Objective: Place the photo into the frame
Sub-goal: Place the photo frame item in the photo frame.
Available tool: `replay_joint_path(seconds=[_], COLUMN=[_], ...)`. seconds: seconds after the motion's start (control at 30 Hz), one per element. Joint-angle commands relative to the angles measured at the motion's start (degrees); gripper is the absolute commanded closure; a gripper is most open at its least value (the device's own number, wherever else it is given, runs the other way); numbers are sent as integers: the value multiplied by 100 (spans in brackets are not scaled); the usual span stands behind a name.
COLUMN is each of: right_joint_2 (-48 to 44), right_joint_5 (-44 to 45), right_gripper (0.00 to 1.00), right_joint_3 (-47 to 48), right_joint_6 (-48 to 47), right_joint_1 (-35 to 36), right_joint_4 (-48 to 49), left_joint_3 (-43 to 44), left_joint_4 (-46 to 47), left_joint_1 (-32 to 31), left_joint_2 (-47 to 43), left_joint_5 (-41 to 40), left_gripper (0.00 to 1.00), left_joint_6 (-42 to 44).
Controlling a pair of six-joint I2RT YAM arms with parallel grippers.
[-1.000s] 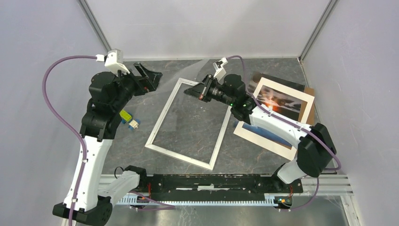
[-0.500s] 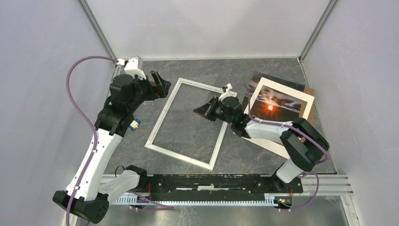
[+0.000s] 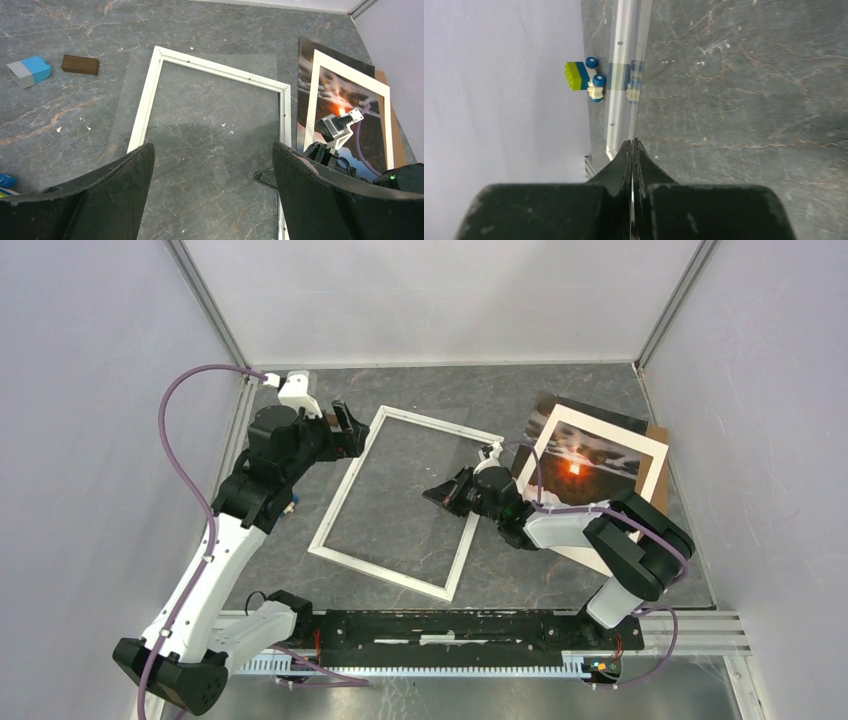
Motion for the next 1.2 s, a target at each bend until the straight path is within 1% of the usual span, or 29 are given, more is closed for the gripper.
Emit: replay_joint_path(seconds=[0.0,0.13,0.37,1.17], right_joint_2=[-266,-413,-447,-697], right_joint_5=[409,755,972,853], right_gripper=[100,100,100,100], right_joint_3=[-130,-395,-544,-887], right_joint_6=[-283,-298,-287,-418], right_joint_1=[41,100,306,325], right_joint_4=[255,370,421,369], left_joint_3=[-44,-62,-105,-123], left_joint_4=[277,280,299,293], left_joint_1=[-42,-82,-100,-114], left_joint_2=[-80,-19,21,112], left_joint_5=[-5,0,-3,-35], left_gripper=[8,7,7,8], left_joint_6=[313,303,280,277])
